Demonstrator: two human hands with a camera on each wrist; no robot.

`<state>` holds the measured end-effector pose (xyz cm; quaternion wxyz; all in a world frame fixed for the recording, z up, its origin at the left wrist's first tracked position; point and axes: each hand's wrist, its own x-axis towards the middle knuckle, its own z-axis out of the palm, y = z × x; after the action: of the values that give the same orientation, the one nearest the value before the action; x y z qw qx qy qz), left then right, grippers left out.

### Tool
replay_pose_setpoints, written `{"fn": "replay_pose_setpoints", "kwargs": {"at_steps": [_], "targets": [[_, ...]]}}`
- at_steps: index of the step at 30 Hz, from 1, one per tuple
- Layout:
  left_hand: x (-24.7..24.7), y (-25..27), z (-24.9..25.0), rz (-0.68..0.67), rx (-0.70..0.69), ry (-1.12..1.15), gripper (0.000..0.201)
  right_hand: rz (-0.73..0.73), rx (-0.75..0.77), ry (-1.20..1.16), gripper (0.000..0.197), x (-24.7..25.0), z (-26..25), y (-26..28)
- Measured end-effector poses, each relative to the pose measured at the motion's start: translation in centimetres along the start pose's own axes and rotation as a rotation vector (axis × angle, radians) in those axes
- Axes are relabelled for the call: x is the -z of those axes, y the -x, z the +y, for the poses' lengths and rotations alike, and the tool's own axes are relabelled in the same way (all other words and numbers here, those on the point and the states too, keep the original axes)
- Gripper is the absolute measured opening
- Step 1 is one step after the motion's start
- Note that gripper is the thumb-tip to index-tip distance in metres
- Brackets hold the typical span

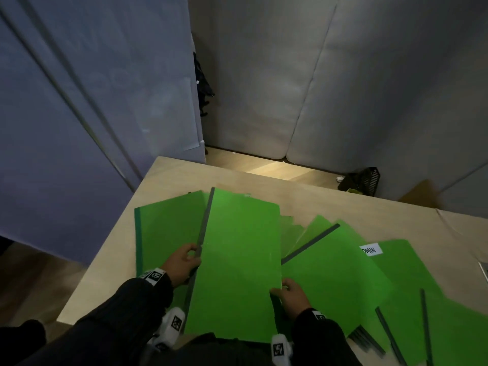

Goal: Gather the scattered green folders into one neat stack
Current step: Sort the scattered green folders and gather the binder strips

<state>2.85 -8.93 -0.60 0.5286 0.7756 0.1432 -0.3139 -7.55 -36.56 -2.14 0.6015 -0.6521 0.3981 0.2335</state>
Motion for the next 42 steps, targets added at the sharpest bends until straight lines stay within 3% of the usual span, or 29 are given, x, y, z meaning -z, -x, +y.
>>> {"fn": "replay_pose_setpoints", "kwargs": {"at_steps": [4,6,8,10,12,17,19,22,27,29,32,34,37,39,42], "targets": [[1.5,0.6,2.2,-0.113,-0.044,0.033,0.018,-0.051,0.019,-0.184,0.066,0.3,-0.9,-0.9],[2.7,-0.1,2.0,-0.136,-0.064,-0.104,0.016,-0.021,0.059,-0.259,0.084,0.7,-1.6,-1.0],[4.7,-1.3,0.5,0.015,-0.029,-0.424,0.028,0.034,0.08,-0.314,0.066,1.0,-1.8,-1.4],[6.8,-2.4,-2.2,0.258,0.174,-0.645,0.07,0.135,0.104,-0.309,0.057,1.5,-1.7,-1.7],[7.8,-2.7,-4.5,0.385,0.345,-0.511,0.092,0.202,0.122,-0.284,0.055,2.0,-1.5,-1.6],[6.5,-4.1,-6.0,0.467,0.366,-0.122,0.102,0.239,0.105,-0.337,0.054,2.7,0.1,-0.7],[5.9,-4.5,-5.4,0.443,0.362,0.068,0.088,0.255,0.063,-0.346,0.059,2.3,0.6,-0.4],[6.7,-4.7,-4.2,0.395,0.233,0.063,0.038,0.268,0.037,-0.362,0.06,1.9,1.4,-1.1],[11.8,-1.9,1.4,0.453,-0.171,0.278,0.017,0.23,0.032,-0.377,0.038,2.4,1.6,-0.8],[14.6,-0.4,3.7,0.503,-0.245,0.34,0.016,0.227,0.025,-0.39,0.036,2.6,1.3,-0.2],[15.4,0.8,5.7,0.392,-0.252,0.501,0.021,0.236,0.004,-0.335,0.055,2.2,0.9,0.4],[12.8,0.0,5.4,0.28,-0.205,0.457,0.018,0.211,-0.019,-0.357,0.062,1.8,0.5,0.8],[6.6,-1.3,3.1,0.129,-0.093,0.321,0.019,0.12,-0.023,-0.405,0.066,1.2,-0.2,1.2],[3.2,-2.9,-0.3,0.097,-0.021,0.1,0.02,0.072,-0.022,-0.362,0.064,0.7,-0.8,1.4],[-1.0,-3.4,-3.2,0.054,0.123,-0.198,0.038,-0.007,-0.045,-0.326,0.046,0.4,-1.4,2.5]]}}
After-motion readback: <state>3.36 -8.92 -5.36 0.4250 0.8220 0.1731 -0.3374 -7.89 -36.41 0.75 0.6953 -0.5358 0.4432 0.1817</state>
